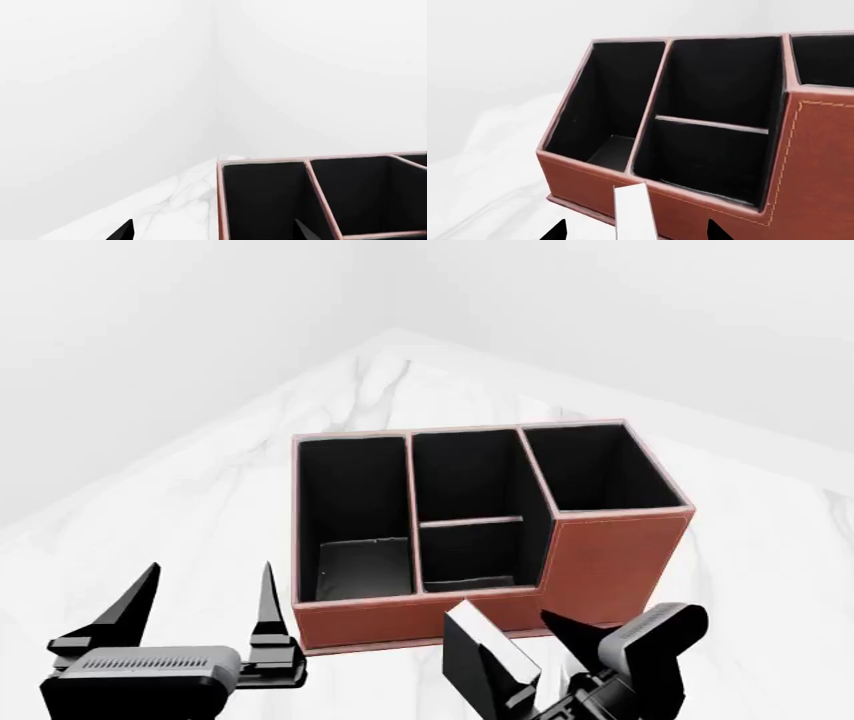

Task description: Pick up the book and place it in the right compartment of the caddy.

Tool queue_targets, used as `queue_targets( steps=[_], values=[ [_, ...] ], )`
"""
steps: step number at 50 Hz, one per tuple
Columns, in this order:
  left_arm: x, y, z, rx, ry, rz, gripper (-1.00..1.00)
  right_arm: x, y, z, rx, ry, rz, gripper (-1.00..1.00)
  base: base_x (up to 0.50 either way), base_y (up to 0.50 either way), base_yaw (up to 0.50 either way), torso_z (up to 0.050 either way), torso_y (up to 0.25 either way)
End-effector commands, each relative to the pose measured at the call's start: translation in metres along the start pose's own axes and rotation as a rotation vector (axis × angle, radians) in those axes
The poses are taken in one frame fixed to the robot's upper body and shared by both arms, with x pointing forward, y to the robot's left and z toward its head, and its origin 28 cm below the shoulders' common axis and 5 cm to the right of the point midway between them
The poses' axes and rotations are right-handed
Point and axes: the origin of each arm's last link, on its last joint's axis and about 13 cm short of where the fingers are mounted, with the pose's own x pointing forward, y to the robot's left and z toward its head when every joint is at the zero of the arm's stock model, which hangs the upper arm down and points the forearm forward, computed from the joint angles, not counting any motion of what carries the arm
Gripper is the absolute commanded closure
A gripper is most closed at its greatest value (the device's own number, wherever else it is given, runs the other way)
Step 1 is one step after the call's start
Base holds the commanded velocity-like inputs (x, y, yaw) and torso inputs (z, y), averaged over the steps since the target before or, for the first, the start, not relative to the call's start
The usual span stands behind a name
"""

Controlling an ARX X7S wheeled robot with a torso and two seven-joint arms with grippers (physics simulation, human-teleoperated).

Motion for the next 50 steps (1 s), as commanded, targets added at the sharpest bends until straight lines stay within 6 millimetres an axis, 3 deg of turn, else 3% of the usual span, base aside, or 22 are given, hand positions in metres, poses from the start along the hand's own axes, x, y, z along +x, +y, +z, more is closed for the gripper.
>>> queue_targets(
  steps=[1, 50],
  values=[
    [0.000, 0.000, 0.000, -0.001, -0.001, -0.002, -1.00, 0.001, -0.003, -0.004, 0.004, 0.004, -0.017, -1.00, 0.00, 0.00, 0.00, 0.000, 0.000],
    [0.000, -0.001, -0.001, 0.000, 0.005, -0.002, -1.00, 0.007, -0.007, -0.030, 0.023, 0.064, -0.038, -1.00, 0.00, 0.00, 0.00, 0.000, 0.000]
  ],
)
